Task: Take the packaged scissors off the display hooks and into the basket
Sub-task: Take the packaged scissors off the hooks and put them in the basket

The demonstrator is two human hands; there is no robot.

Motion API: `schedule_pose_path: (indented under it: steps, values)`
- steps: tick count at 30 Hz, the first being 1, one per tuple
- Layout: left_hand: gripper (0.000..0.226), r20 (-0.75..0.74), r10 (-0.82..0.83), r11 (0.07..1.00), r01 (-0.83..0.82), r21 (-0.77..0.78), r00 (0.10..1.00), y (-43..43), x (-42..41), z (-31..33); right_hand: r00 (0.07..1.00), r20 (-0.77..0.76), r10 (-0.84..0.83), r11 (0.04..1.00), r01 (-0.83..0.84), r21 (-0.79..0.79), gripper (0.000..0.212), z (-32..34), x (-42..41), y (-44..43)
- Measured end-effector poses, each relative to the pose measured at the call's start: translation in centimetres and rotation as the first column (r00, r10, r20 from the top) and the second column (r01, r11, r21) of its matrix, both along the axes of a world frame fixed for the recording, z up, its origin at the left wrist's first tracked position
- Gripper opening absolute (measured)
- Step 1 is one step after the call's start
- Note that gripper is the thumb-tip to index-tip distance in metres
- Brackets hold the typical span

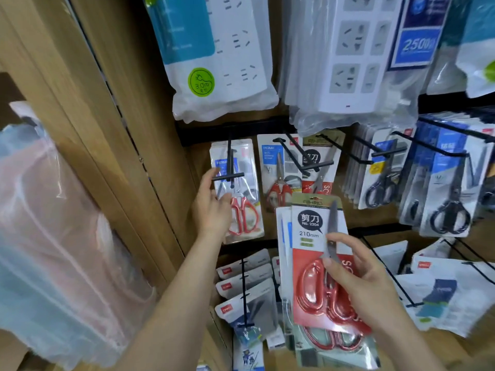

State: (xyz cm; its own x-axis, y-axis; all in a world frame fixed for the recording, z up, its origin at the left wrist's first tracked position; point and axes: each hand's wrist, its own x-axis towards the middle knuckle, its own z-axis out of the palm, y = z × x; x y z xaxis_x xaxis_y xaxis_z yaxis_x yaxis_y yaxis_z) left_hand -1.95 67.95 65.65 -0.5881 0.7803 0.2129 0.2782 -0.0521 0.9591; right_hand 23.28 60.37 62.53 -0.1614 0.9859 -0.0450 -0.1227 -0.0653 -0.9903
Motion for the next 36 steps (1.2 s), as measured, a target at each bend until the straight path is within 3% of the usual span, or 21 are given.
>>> schedule_pose_path:
  steps: [7,9,11,13,15,18,22,27,33,36]
  values:
    - [0.043,-0.196,-0.004,0.994,-0.018,-0.11,0.981,0.6,0.1,-0.1,0.996,-0.079,-0.029,0.999,0.031,0.032,0.065,0.5,0.0,-1.0]
    - [0.042,-0.247,0.029,0.996,-0.048,-0.07,0.969,-1.4,1.1,-0.5,0.997,-0.068,-0.048,0.998,0.051,0.045,0.073,0.1,0.2,-0.9]
    - [0.029,-0.18,-0.057,0.998,0.052,-0.032,0.982,-4.5,3.5,-0.8,0.994,-0.076,-0.072,0.996,0.076,0.044,0.079,-0.1,0.1,-0.9]
    - [0.015,-0.099,-0.297,0.952,0.286,-0.11,0.95,-8.0,6.5,-0.9,0.994,-0.063,-0.087,0.994,0.091,0.056,0.086,-0.4,-0.2,-0.7]
    - [0.036,-0.032,-0.424,0.893,0.412,-0.183,0.905,-10.3,8.9,-1.2,0.992,-0.05,-0.114,0.99,0.118,0.075,0.082,-0.7,-0.6,-0.5]
    - [0.04,0.046,-0.371,0.911,0.373,-0.175,0.927,-11.3,10.9,-2.0,0.994,-0.002,-0.11,0.982,0.109,0.154,0.052,-0.6,-1.2,-0.7]
    - [0.04,0.184,-0.278,0.945,0.303,-0.124,0.943,-11.3,11.1,-2.5,0.986,-0.135,-0.094,0.996,0.093,-0.009,0.034,-0.1,-1.3,-1.2]
    - [0.032,0.354,-0.173,0.974,0.212,-0.076,0.919,-10.9,10.9,-3.0,0.995,-0.092,0.033,0.999,-0.033,0.004,0.038,-0.4,-0.7,-2.0]
    - [0.012,0.5,-0.213,0.96,0.275,-0.052,0.84,-10.8,11.1,-2.7,0.984,-0.152,0.089,0.996,-0.091,-0.007,0.045,-0.9,1.0,-2.4]
    - [0.012,0.493,-0.221,0.954,0.292,-0.072,0.842,-10.8,11.4,-3.0,0.966,-0.237,0.101,0.988,-0.125,-0.09,0.049,-1.3,1.7,-2.4]
